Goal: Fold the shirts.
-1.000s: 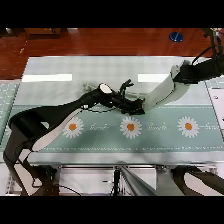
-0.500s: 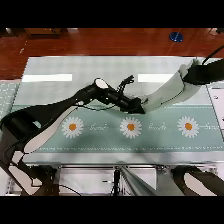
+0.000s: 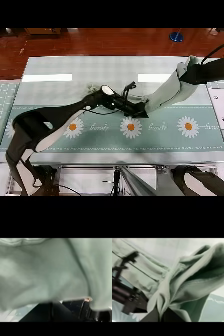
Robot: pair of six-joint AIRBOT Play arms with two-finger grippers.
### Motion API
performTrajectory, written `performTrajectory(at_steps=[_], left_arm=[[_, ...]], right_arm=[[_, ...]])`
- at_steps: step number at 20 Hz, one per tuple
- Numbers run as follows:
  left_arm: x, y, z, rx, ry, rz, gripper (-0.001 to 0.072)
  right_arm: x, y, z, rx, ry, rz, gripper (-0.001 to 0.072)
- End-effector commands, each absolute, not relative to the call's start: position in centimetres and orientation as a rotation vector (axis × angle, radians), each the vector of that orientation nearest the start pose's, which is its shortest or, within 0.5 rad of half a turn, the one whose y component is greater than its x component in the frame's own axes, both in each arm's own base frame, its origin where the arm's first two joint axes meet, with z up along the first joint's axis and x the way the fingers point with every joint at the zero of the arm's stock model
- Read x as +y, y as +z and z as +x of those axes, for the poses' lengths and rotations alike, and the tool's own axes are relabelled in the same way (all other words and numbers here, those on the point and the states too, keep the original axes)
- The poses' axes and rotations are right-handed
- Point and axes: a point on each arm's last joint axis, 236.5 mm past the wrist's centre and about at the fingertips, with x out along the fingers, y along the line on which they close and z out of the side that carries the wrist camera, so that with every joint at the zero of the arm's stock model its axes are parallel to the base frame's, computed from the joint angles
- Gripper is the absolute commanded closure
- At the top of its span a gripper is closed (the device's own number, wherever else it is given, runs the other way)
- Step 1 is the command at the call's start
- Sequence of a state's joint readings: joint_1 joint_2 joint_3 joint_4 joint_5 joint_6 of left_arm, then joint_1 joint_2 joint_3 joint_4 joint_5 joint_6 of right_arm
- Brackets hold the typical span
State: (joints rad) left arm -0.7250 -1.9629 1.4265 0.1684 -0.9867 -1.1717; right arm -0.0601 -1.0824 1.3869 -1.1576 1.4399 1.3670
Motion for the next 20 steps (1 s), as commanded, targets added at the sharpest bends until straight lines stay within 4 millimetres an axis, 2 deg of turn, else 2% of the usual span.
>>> performTrajectory(at_steps=[1,4,5,7,9,11,13,15,17,20], left_arm=[[-52.7,-6.8,26.5,1.527,-1.04,-0.836,0.0688],[-51.9,-5.3,27.6,1.494,-1.11,-0.852,0.0688],[-51.4,-4.2,27.8,1.496,-1.16,-0.857,0.0688],[-49.7,-0.6,27.5,1.468,-1.343,-0.832,0.069],[-47.6,4.2,27.7,1.385,-1.465,-0.79,0.069],[-45.2,10.3,28.2,1.26,-1.533,-0.732,0.069],[-42.0,16.3,28.5,1.114,-1.567,-0.652,0.069],[-38.1,20.6,28.7,0.986,-1.542,-0.539,0.069],[-33.5,22.1,30.0,0.934,-1.389,-0.418,0.0689],[-26.0,21.3,32.3,0.95,-1.093,-0.273,0.0688]], right_arm=[[8.9,16.9,34.6,1.049,0.448,0.18,0.0684],[8.9,17.4,34.4,1.034,0.448,0.175,0.0685],[8.9,17.5,34.4,1.032,0.447,0.175,0.0684],[9.0,17.6,34.6,1.022,0.449,0.18,0.0685],[9.5,17.9,34.6,1.012,0.466,0.196,0.0684],[10.1,18.5,35.0,0.987,0.483,0.22,0.0684],[10.8,19.3,35.5,0.95,0.504,0.256,0.0684],[11.5,20.2,36.2,0.91,0.522,0.299,0.0685],[12.6,19.9,36.7,0.913,0.543,0.315,0.0685],[17.0,17.6,37.2,0.961,0.607,0.271,0.0685]])
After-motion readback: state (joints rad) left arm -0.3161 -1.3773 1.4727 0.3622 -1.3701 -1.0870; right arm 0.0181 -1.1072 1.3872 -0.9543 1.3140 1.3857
